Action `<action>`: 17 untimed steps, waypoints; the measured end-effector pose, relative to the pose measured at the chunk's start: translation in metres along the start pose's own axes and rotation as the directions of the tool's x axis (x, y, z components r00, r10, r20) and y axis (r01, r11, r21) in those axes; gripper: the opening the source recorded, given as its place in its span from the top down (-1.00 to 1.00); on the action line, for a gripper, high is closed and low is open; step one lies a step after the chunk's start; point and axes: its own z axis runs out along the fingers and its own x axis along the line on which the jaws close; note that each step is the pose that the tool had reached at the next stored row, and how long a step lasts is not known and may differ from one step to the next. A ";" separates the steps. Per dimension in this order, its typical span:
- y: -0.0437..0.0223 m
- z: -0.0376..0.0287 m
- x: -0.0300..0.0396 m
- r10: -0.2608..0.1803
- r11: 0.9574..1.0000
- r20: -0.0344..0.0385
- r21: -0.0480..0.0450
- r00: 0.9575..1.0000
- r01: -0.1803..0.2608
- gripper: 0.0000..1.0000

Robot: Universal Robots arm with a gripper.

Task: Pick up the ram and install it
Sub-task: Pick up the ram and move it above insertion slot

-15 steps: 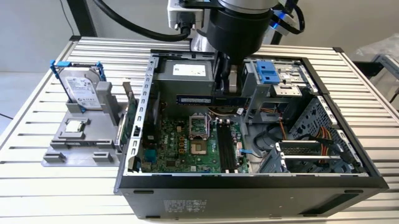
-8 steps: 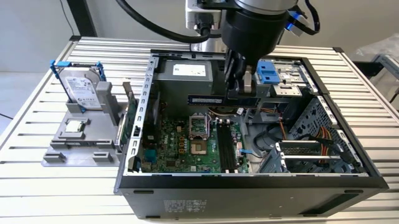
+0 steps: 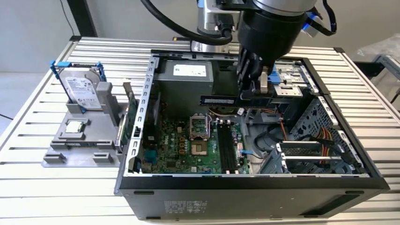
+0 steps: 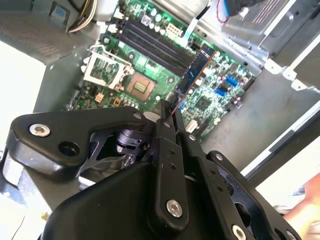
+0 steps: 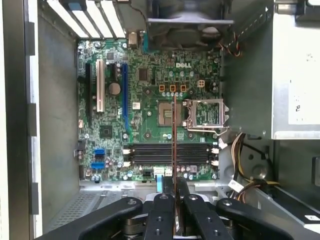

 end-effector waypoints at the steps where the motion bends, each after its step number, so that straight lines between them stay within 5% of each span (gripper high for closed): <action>1: -0.0021 0.0000 -0.0001 0.000 1.000 0.000 0.000 1.000 0.000 1.00; 17: -0.0313 -0.0008 -0.0009 0.000 1.000 0.000 0.000 1.000 0.000 1.00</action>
